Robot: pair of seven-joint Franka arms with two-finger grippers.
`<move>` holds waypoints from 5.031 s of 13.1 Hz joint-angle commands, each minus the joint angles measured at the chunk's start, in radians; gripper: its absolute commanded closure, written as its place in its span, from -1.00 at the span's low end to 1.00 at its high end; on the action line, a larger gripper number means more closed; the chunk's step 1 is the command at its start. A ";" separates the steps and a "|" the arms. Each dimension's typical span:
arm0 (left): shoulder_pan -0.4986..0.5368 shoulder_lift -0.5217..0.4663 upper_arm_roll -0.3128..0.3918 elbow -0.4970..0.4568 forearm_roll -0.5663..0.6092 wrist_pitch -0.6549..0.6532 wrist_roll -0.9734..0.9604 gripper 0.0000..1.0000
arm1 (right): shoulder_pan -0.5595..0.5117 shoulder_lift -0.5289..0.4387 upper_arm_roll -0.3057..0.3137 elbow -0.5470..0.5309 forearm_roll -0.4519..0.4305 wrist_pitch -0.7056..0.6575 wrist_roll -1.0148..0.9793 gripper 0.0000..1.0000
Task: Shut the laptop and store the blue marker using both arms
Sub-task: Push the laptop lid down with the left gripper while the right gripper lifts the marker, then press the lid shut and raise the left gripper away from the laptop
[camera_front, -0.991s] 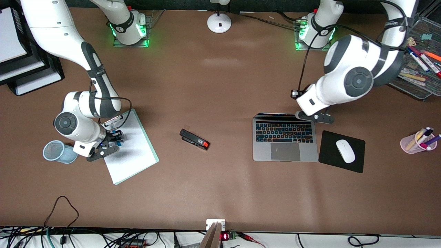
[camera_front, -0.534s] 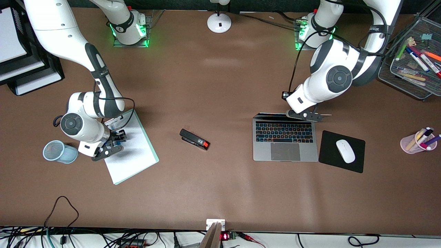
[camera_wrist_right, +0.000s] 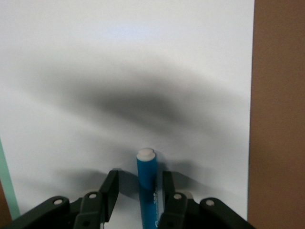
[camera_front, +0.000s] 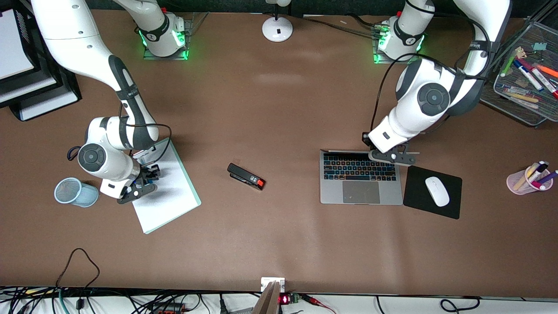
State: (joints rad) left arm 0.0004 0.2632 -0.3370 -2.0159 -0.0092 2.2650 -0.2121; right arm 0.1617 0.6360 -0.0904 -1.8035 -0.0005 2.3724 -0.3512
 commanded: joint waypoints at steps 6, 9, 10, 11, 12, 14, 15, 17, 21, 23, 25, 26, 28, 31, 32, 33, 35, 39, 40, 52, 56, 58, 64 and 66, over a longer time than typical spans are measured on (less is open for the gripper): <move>0.041 0.154 0.000 0.098 0.060 0.156 0.007 0.98 | -0.002 0.017 0.001 0.015 0.019 0.008 -0.009 0.29; 0.046 0.198 -0.002 0.131 0.077 0.185 0.005 0.98 | -0.001 0.021 0.001 0.019 0.019 0.008 -0.009 0.37; 0.046 0.212 -0.002 0.131 0.077 0.209 0.005 0.98 | -0.001 0.025 0.001 0.019 0.019 0.008 -0.009 0.42; 0.047 0.228 -0.002 0.131 0.077 0.234 0.005 0.98 | -0.001 0.027 0.001 0.021 0.019 0.008 -0.011 0.47; 0.047 0.238 -0.001 0.131 0.077 0.246 0.005 0.98 | -0.001 0.027 0.001 0.021 0.017 0.008 -0.011 0.51; 0.046 0.258 -0.002 0.132 0.077 0.255 0.005 0.98 | 0.001 0.027 0.001 0.021 0.016 0.008 -0.011 0.61; 0.044 0.266 -0.001 0.134 0.078 0.271 0.005 0.98 | 0.001 0.027 0.001 0.021 0.017 0.008 -0.011 0.66; 0.044 0.298 0.000 0.134 0.078 0.290 0.005 0.99 | 0.002 0.018 0.001 0.027 0.016 0.008 -0.011 0.85; 0.044 0.329 0.000 0.129 0.095 0.300 0.007 0.99 | 0.004 -0.045 0.003 0.072 0.016 -0.019 -0.012 1.00; 0.050 0.335 0.000 0.123 0.123 0.298 0.011 0.99 | 0.004 -0.093 0.003 0.070 0.016 -0.021 -0.029 1.00; 0.050 0.335 0.000 0.120 0.123 0.295 0.011 0.99 | -0.010 -0.131 0.001 0.070 0.019 -0.019 -0.200 1.00; 0.050 0.334 0.000 0.111 0.123 0.295 0.011 0.99 | -0.030 -0.145 0.001 0.070 0.019 -0.019 -0.275 1.00; 0.050 0.332 0.000 0.094 0.123 0.289 0.010 0.99 | -0.048 -0.180 0.001 0.069 0.039 -0.019 -0.410 1.00; 0.050 0.332 0.000 0.063 0.123 0.289 0.010 0.98 | -0.109 -0.205 0.003 0.073 0.246 -0.103 -0.662 0.99; 0.050 0.332 0.000 0.054 0.123 0.289 0.010 0.98 | -0.132 -0.205 0.001 0.090 0.326 -0.131 -0.760 0.99; 0.050 0.330 0.000 0.048 0.124 0.289 0.010 0.98 | -0.149 -0.199 0.000 0.122 0.370 -0.171 -0.861 0.99; 0.050 0.329 0.000 0.034 0.124 0.288 0.005 0.97 | -0.181 -0.194 0.000 0.180 0.401 -0.252 -0.987 0.99; 0.050 0.304 0.000 0.035 0.124 0.237 0.004 0.97 | -0.249 -0.190 -0.002 0.245 0.537 -0.358 -1.294 0.99; 0.050 0.288 -0.002 0.040 0.123 0.208 0.003 0.97 | -0.276 -0.187 0.000 0.248 0.595 -0.366 -1.399 0.99; 0.124 0.202 0.000 0.532 0.168 -0.494 0.117 -0.09 | -0.528 0.039 0.003 0.486 0.907 -0.644 -1.716 0.99; 0.127 0.160 -0.002 0.545 0.178 -0.548 0.115 -0.28 | -0.551 0.089 0.001 0.487 0.945 -0.642 -1.819 0.99; 0.144 0.143 -0.005 0.565 0.175 -0.582 0.120 -0.56 | -0.567 0.106 0.001 0.487 0.945 -0.644 -1.836 0.99; 0.194 0.073 -0.013 0.591 0.147 -0.690 0.198 -0.96 | -0.577 0.111 0.001 0.486 0.947 -0.645 -1.859 0.99; 0.237 0.051 -0.011 0.592 0.083 -0.691 0.258 -0.97 | -0.577 0.111 0.003 0.486 0.948 -0.645 -1.856 0.99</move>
State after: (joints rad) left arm 0.1859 0.3478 -0.3352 -1.4263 0.1192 1.5962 -0.0237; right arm -0.3938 0.7323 -0.1035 -1.3458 0.9267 1.7504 -2.1907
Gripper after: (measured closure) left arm 0.022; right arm 0.815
